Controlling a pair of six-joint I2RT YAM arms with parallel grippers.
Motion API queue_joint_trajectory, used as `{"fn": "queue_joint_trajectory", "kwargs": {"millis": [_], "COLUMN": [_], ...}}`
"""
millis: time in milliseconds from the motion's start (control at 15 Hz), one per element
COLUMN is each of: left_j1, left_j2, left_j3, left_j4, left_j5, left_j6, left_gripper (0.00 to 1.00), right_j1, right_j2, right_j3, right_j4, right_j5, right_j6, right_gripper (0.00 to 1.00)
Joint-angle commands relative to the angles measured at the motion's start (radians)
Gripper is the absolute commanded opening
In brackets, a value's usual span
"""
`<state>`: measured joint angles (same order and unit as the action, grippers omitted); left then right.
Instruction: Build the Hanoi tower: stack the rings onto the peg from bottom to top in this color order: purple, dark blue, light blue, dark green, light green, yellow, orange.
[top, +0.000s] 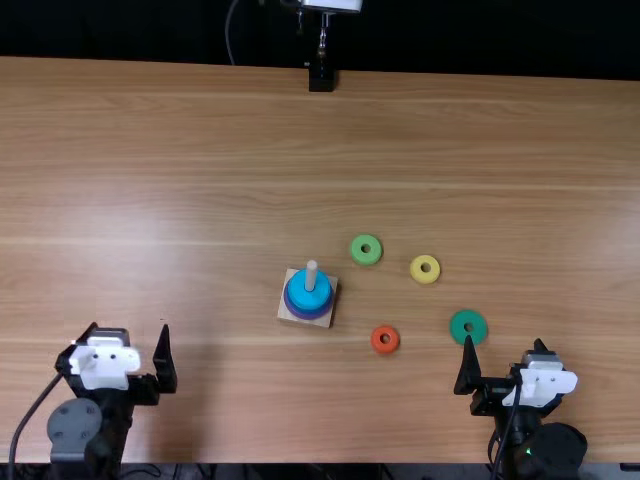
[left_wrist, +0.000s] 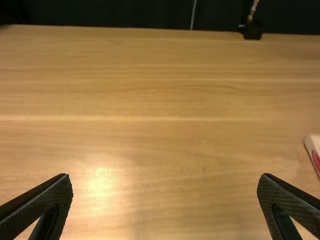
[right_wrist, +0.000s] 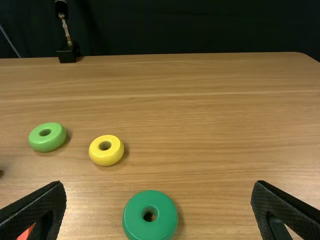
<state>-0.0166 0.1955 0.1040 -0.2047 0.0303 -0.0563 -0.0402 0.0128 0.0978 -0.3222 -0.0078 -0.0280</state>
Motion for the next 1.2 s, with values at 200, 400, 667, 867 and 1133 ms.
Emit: {"fn": "queue_joint_trajectory", "kwargs": {"millis": [200,400,667,867,1133], "left_j1": [-0.011,-0.06,-0.052,-0.049,-0.051], "left_j2": [-0.105,-0.149,-0.196,-0.196,-0.196], "left_j3": [-0.079,-0.104,-0.104,-0.104,-0.104], "left_j4": [-0.002,-0.005,-0.092,-0.211,-0.268], "left_j5": [-0.005,-0.006,-0.028,-0.036,-0.032], "left_j6": [-0.001,0.001,0.012,0.014,0.01], "left_gripper": [1.0,1.0,1.0,1.0,1.0], "right_j1": [-0.009,-0.009,-0.009,-0.009,-0.009], "right_j2": [-0.013,-0.013,-0.013,-0.013,-0.013], "right_j3": [-0.083,-0.083,-0.083,-0.083,-0.083], "right_j4": [-0.069,-0.069,-0.067,-0.069,-0.069], "right_j5": [0.002,0.002,0.002,0.002,0.002], "right_j6": [-0.001,-0.001,-0.001,-0.001,-0.001], "right_gripper": [1.0,1.0,1.0,1.0,1.0]}}
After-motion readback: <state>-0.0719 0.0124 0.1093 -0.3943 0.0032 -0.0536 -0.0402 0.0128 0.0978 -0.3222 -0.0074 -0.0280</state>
